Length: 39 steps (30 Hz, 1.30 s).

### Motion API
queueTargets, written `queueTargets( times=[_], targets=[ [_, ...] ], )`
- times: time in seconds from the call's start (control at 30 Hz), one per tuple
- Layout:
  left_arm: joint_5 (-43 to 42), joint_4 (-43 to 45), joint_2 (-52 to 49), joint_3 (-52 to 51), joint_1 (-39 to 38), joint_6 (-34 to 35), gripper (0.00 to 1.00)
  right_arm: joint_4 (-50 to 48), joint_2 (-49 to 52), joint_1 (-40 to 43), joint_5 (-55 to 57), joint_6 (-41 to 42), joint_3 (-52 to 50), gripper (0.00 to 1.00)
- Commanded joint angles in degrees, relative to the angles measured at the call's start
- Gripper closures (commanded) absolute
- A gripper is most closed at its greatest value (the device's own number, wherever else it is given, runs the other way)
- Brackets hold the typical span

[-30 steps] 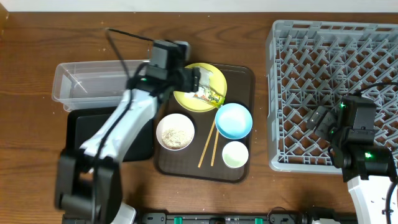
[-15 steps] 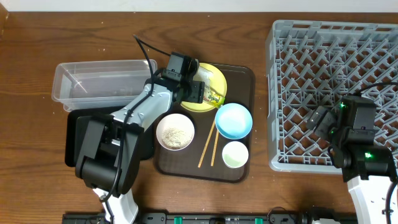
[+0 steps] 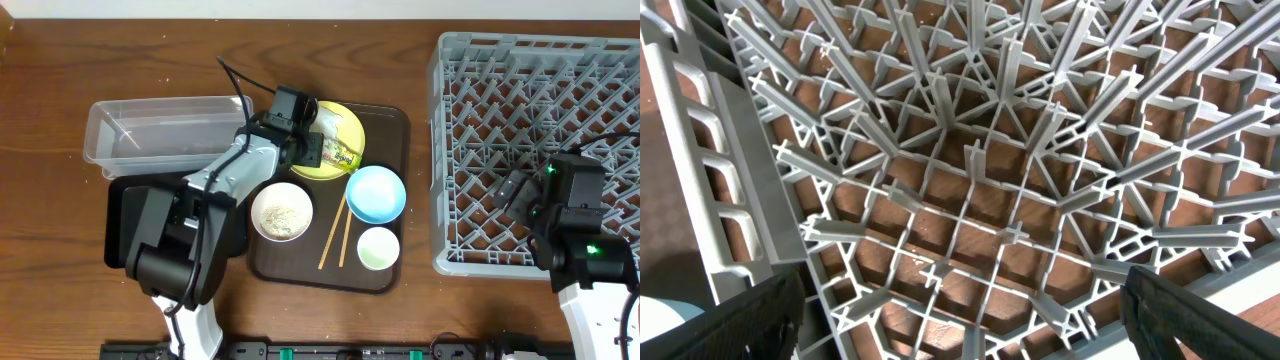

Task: Sort waste into correct bins and load items into the dishwasher rack
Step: 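Carry the tissue with the left gripper into the clear plastic bin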

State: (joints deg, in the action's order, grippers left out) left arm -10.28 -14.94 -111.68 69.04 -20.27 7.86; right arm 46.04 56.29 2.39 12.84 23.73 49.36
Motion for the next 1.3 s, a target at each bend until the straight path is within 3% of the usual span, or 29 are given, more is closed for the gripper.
queueTargets(
  times=[0.0, 0.13, 0.6, 0.93, 1.0, 1.03, 1.1, 1.13, 1.27],
  targets=[
    [0.4, 0.0, -0.6, 0.7, -0.1, -0.7, 0.73, 0.1, -0.1, 0.7, 0.2, 0.9, 1.1, 0.01],
    [0.4, -1.7, 0.2, 0.7, -0.1, -0.7, 0.94, 0.1, -0.1, 0.7, 0.2, 0.9, 1.1, 0.01],
    [0.6, -9.5, 18.2, 0.7, 4.4, -0.7, 0.94, 0.1, -0.1, 0.7, 0.2, 0.9, 1.1, 0.01],
    [10.1, -11.5, 22.9, 0.7, 14.6, -0.6, 0.93, 0.1, -0.1, 0.7, 0.2, 0.9, 1.1, 0.01],
    [10.1, -12.4, 22.6, 0.6, 16.3, 0.0, 0.90, 0.1, -0.1, 0.7, 0.2, 0.9, 1.1, 0.01],
    [9.9, -12.9, 22.4, 0.6, 17.0, -0.1, 0.83, 0.1, -0.1, 0.7, 0.2, 0.9, 1.1, 0.01],
    [9.9, -13.1, 22.3, 0.6, 17.5, -0.1, 0.55, 0.0, -0.1, 0.7, 0.2, 0.9, 1.1, 0.01],
    [9.9, -13.1, 22.3, 0.6, 17.5, -0.1, 0.48, 0.0, -0.1, 0.7, 0.2, 0.9, 1.1, 0.01],
    [9.2, -11.6, 22.3, 0.6, 16.5, -0.1, 0.44, -0.2, -0.1, 0.7, 0.2, 0.9, 1.1, 0.01]
  ],
)
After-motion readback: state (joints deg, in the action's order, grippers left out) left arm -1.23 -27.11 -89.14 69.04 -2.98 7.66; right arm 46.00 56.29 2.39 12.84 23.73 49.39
